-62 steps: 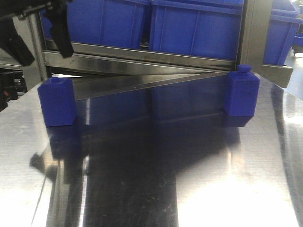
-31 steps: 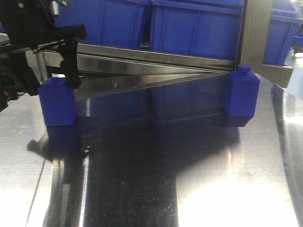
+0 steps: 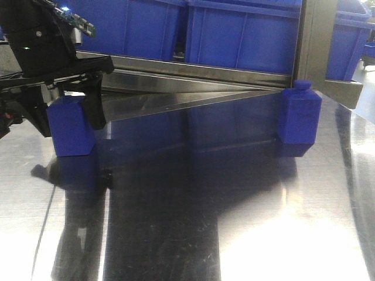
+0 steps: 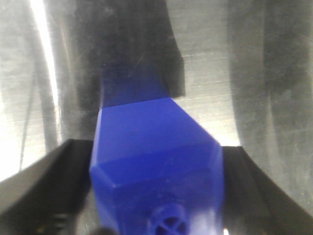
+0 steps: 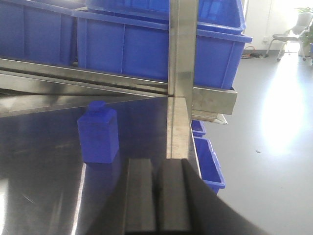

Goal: Pick and sort blue part to right shelf
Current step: 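Lift the blue part off the table with the left gripper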

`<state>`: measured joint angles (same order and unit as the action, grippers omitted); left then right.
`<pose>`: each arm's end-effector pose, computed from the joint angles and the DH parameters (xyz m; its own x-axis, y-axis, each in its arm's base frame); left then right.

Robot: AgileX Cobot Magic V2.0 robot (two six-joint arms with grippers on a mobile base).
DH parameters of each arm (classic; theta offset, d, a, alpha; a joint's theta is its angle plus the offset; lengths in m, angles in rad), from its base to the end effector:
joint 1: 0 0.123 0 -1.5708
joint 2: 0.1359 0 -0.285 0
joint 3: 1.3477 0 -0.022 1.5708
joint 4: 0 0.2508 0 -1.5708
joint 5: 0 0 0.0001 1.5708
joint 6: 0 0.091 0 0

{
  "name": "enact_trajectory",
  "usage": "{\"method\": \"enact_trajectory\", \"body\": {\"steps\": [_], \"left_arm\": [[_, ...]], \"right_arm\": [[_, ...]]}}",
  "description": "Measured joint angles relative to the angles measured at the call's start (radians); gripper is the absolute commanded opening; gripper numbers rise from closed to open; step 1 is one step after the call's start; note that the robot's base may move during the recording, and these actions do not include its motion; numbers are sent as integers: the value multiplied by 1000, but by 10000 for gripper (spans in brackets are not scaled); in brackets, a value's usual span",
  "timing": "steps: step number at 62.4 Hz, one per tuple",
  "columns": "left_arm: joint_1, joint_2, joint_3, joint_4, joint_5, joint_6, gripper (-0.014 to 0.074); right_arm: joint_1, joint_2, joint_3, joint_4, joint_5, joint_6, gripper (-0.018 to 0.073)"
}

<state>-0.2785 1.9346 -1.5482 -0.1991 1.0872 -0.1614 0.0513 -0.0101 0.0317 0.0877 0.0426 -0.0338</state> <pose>0.3800 -0.1252 0.2323 -0.9896 0.0247 -0.1419 0.0551 0.9751 -0.2146 0.0570 0.0033 0.1992 0.0201 0.0549 -0.9983 -0.0562 0.9970 0.0537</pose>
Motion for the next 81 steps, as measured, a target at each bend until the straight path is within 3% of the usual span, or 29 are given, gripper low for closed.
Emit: {"method": "enact_trajectory", "body": {"steps": [10, 37, 56, 65, 81], "left_arm": [[0, 0, -4, 4, 0, 0, 259], [0, -27, -49, 6, 48, 45, 265], [-6, -274, -53, 9, 13, 118, 266], [-6, -390, -47, 9, 15, 138, 309], [-6, -561, 66, 12, -12, 186, 319]], "right_arm": [[0, 0, 0, 0, 0, 0, 34], [0, 0, 0, 0, 0, 0, 34], [0, 0, 0, 0, 0, 0, 34], [0, 0, 0, 0, -4, 0, 34], [0, 0, -31, 0, -18, 0, 34]]}}
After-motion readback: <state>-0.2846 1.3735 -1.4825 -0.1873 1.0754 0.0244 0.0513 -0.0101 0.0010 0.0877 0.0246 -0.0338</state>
